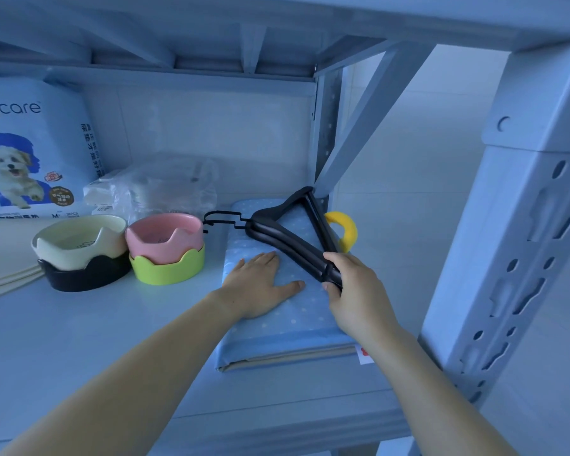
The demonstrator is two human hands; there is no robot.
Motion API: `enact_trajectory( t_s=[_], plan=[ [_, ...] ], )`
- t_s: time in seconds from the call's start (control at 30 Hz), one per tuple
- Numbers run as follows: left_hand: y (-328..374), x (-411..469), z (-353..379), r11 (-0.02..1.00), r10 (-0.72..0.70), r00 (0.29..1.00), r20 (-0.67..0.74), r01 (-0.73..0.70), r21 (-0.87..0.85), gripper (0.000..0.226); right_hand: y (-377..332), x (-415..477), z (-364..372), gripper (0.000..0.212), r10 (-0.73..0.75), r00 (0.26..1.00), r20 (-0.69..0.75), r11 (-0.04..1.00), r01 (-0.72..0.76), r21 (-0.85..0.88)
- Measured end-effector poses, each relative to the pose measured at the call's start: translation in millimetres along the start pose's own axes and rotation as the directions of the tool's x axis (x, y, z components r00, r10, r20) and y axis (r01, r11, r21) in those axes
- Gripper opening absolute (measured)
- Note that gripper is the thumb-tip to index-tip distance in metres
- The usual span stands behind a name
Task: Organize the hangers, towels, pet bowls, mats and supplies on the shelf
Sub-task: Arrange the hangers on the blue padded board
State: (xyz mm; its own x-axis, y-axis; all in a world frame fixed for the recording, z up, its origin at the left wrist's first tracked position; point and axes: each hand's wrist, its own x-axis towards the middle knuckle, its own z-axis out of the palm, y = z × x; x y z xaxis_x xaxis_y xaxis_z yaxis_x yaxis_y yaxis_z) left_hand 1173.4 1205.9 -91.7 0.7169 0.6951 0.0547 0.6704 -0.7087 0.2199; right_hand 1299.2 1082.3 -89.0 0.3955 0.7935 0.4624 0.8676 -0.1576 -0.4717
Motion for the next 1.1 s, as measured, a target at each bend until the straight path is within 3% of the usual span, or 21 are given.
enact_trajectory(
  t_s=[0.2, 0.37, 1.1],
  plan=[
    [2, -21, 5, 0.999, -0.043, 0.998, 0.051, 0.043, 0.004, 0.081, -7, 11, -4, 0.032, 0.002, 1.0, -0.005, 0.993, -0.003, -0.114],
    [3, -18, 5, 0.998, -0.053, 0.996, 0.071, 0.05, 0.041, 0.081, -8, 17, 2, 0.036, -0.012, 1.0, 0.029, 0.982, 0.017, -0.186],
    [1, -16, 7, 0.998, -0.06, 0.998, 0.034, 0.059, 0.007, 0.082, -9, 10, 7, 0.042, -0.051, 0.999, 0.006, 0.982, 0.051, -0.182]
  ],
)
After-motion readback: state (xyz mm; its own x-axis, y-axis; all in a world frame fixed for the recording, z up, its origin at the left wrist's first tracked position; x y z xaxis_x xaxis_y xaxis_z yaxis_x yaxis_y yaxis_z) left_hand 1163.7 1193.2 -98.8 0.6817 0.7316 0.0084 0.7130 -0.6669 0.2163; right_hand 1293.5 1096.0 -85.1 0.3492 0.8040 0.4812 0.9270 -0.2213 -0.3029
